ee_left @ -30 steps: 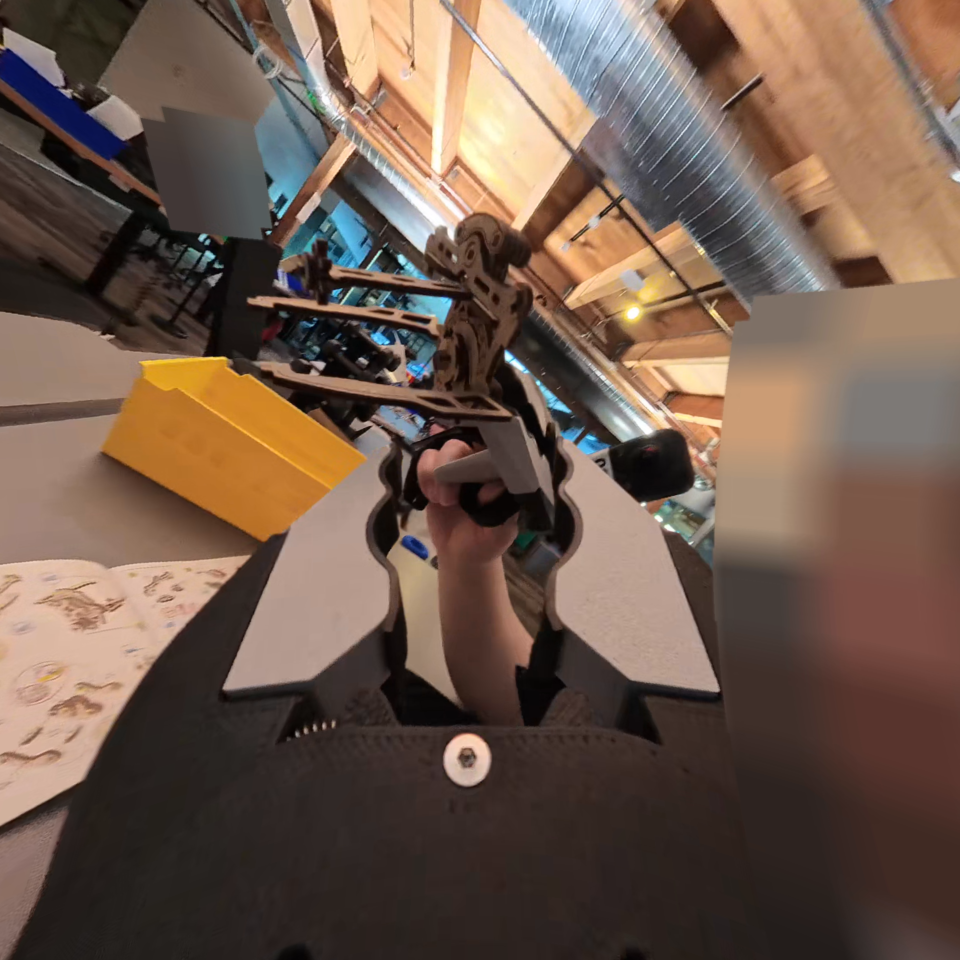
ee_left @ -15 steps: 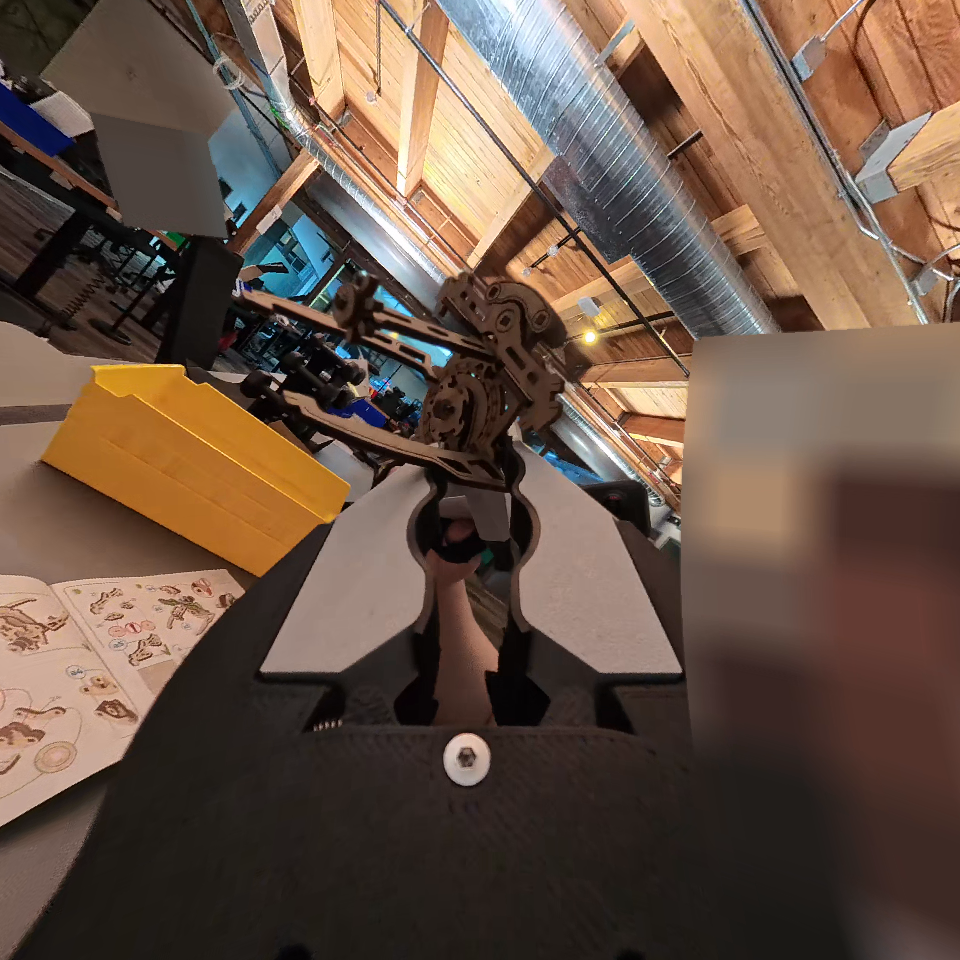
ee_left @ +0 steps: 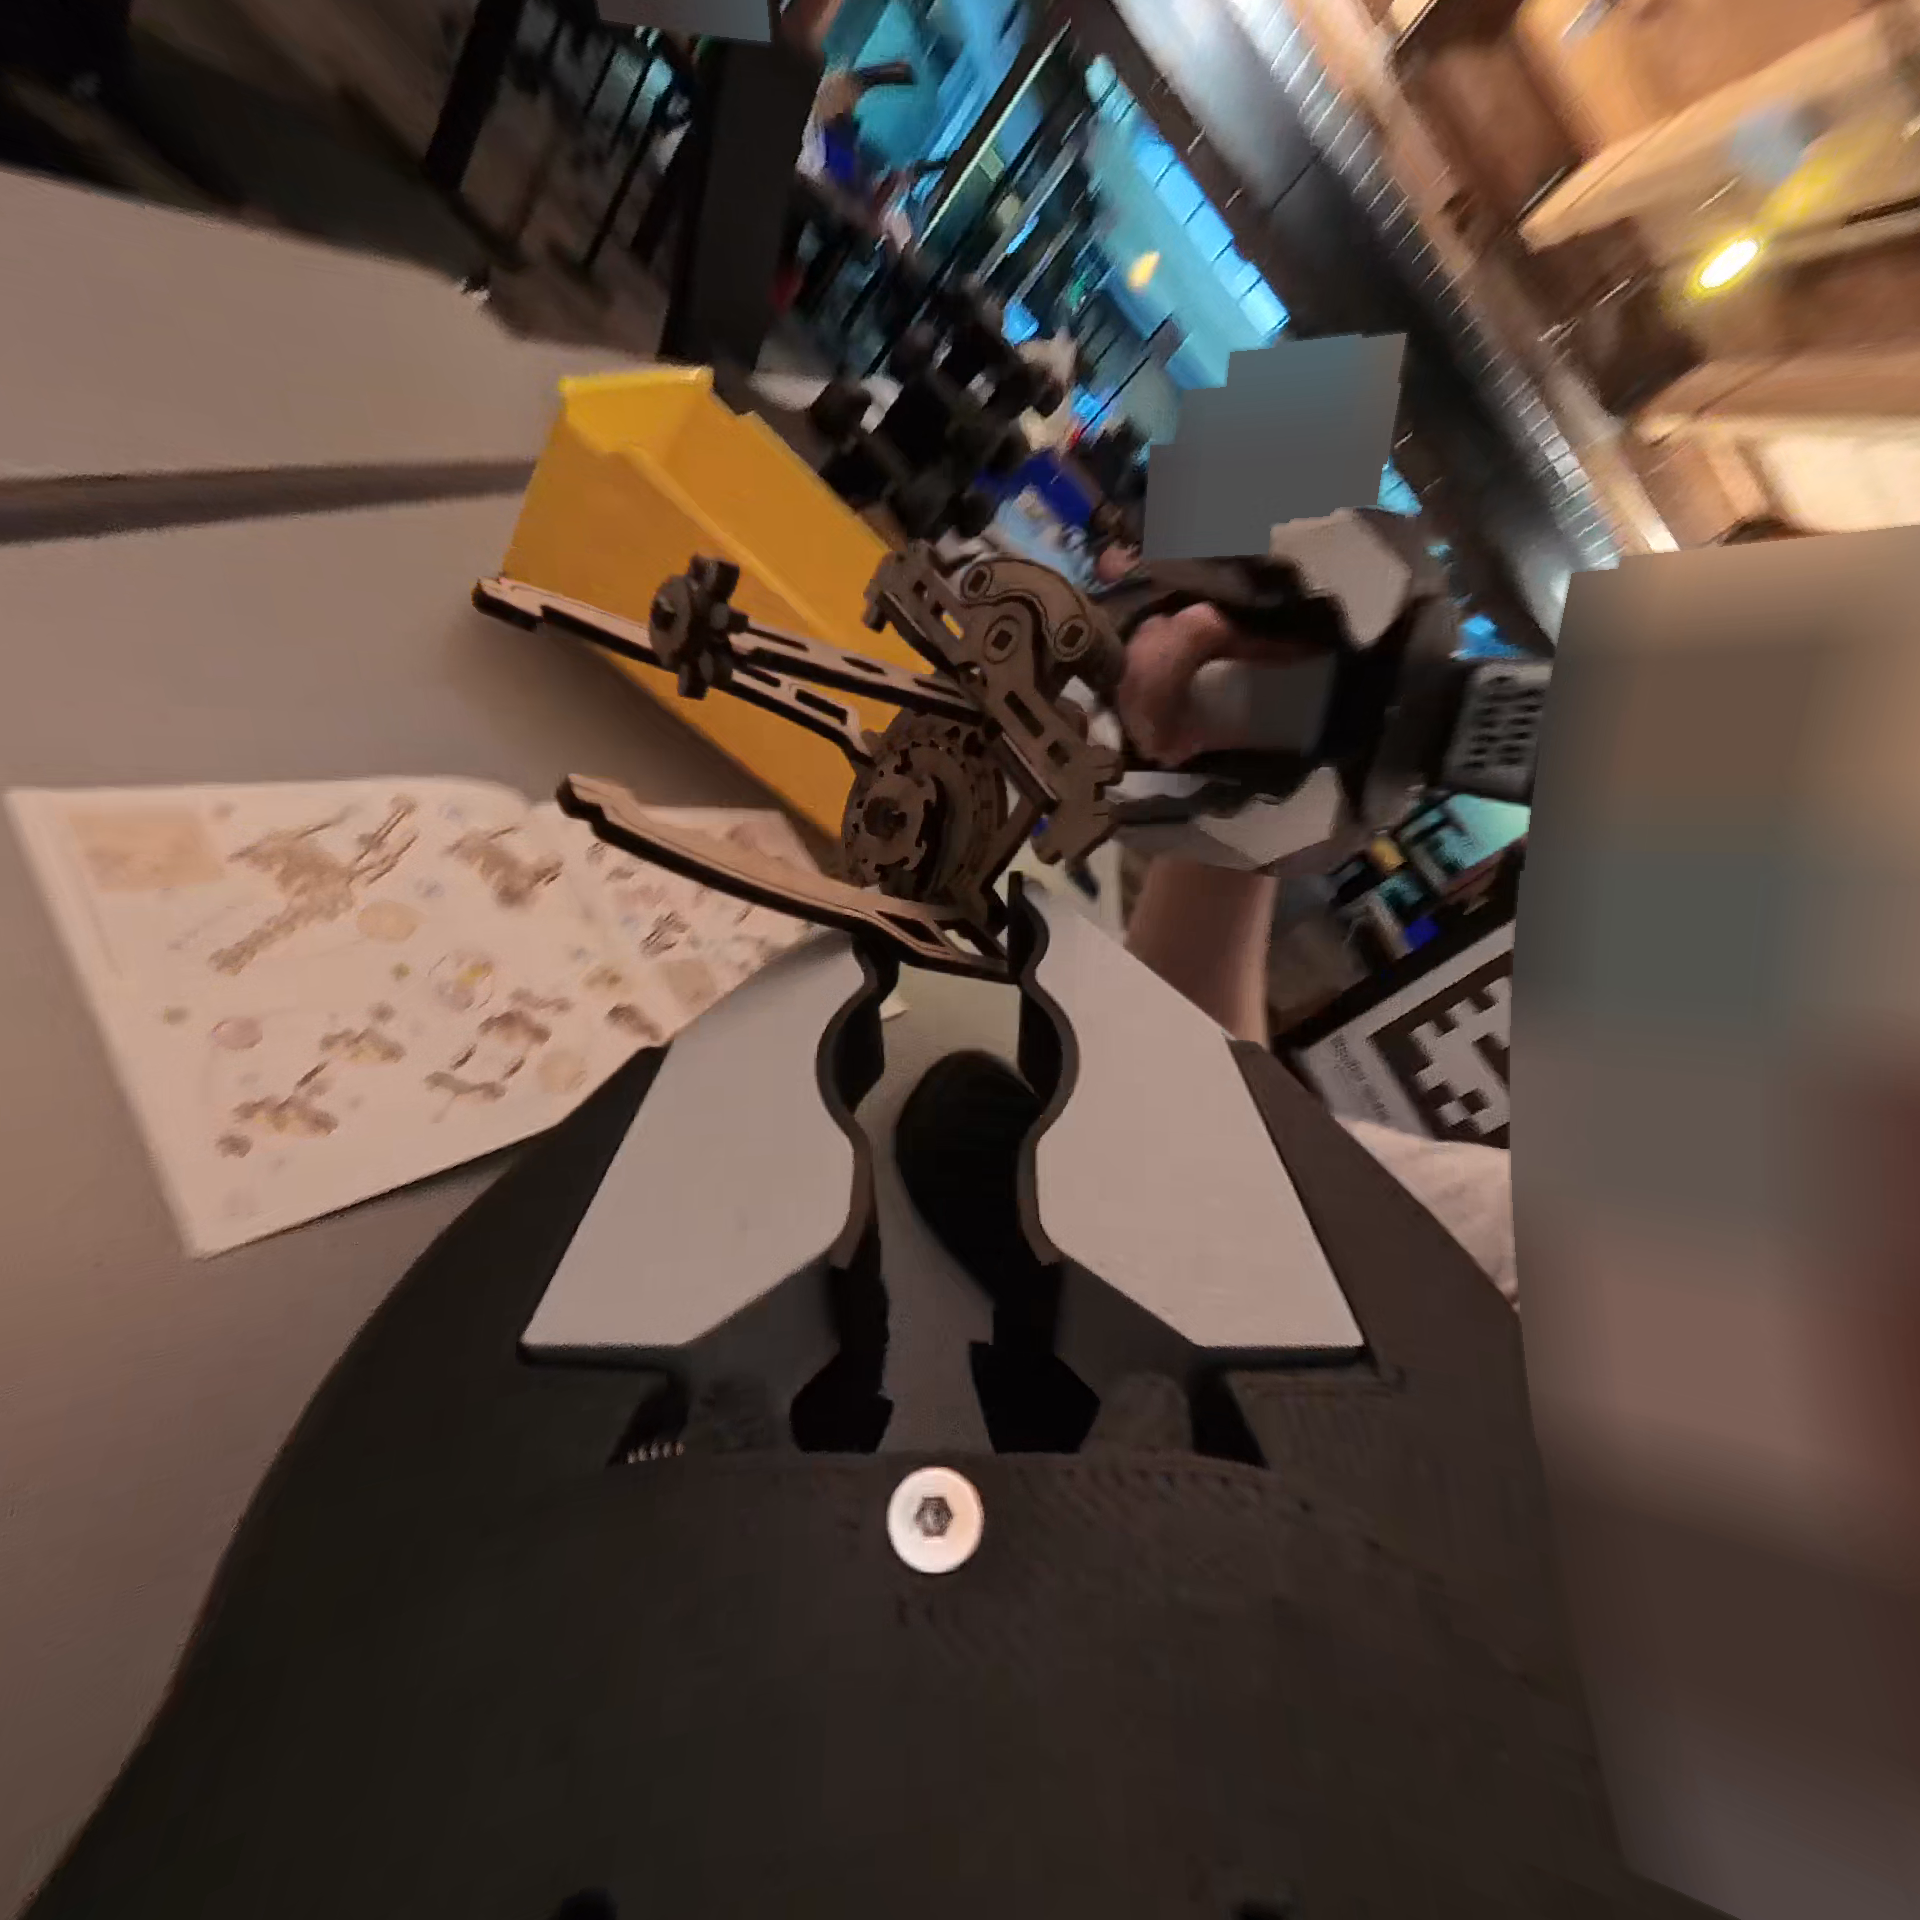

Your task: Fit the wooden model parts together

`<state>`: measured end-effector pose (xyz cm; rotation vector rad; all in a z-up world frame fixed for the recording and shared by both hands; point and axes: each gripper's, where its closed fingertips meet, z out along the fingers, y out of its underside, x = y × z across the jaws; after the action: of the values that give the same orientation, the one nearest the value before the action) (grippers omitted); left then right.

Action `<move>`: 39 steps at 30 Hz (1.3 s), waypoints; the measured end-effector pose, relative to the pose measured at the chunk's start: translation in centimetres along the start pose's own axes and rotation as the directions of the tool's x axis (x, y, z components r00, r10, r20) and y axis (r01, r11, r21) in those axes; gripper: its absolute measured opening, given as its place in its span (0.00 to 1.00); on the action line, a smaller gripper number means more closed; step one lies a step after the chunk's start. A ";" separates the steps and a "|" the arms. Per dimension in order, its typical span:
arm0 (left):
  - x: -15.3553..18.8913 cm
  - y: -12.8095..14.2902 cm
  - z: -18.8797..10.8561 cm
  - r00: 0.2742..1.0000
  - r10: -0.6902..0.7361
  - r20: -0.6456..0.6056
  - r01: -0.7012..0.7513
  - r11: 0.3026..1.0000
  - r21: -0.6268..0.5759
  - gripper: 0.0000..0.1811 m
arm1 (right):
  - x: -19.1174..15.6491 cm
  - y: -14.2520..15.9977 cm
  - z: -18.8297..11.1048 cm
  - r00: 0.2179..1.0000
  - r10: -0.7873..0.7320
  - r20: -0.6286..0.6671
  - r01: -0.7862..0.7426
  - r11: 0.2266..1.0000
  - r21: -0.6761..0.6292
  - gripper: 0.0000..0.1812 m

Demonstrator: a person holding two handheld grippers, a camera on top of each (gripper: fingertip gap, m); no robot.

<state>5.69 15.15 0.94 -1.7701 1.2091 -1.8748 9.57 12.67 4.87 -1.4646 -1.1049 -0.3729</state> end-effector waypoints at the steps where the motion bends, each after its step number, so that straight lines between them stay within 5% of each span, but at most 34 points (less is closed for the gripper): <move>1: -0.8 0.4 0.0 0.999 0.001 0.039 0.000 1.000 -0.026 0.10 | -0.6 0.0 0.4 0.999 -0.034 0.014 0.034 0.999 -0.018 0.40; 6: -2.7 1.4 -0.1 0.994 -0.063 0.091 0.070 0.995 -0.077 0.10 | -3.1 -0.2 3.3 0.991 -0.127 0.049 0.130 0.990 -0.063 0.50; 18: -3.9 2.9 0.1 0.986 -0.113 0.122 0.131 0.980 -0.148 0.10 | -5.1 2.1 8.6 0.989 -0.146 0.007 0.146 0.985 -0.087 0.48; 20: -4.0 2.9 0.1 0.985 -0.113 0.128 0.131 0.980 -0.147 0.10 | -5.2 2.3 8.8 0.991 -0.133 0.008 0.133 0.987 -0.089 0.42; 31: -3.5 2.2 -0.1 0.989 -0.101 0.108 0.114 0.987 -0.116 0.10 | -4.5 2.5 9.1 0.997 -0.068 -0.030 0.065 0.994 -0.090 0.44; 39: -0.8 0.6 0.0 0.999 -0.038 0.025 0.039 0.998 -0.046 0.25 | -2.2 1.6 7.4 0.996 -0.012 -0.091 0.009 0.999 -0.034 0.44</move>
<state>5.70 15.32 0.00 -1.8481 1.2282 -1.8547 7.07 18.63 0.39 -1.4572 -1.0387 -0.4633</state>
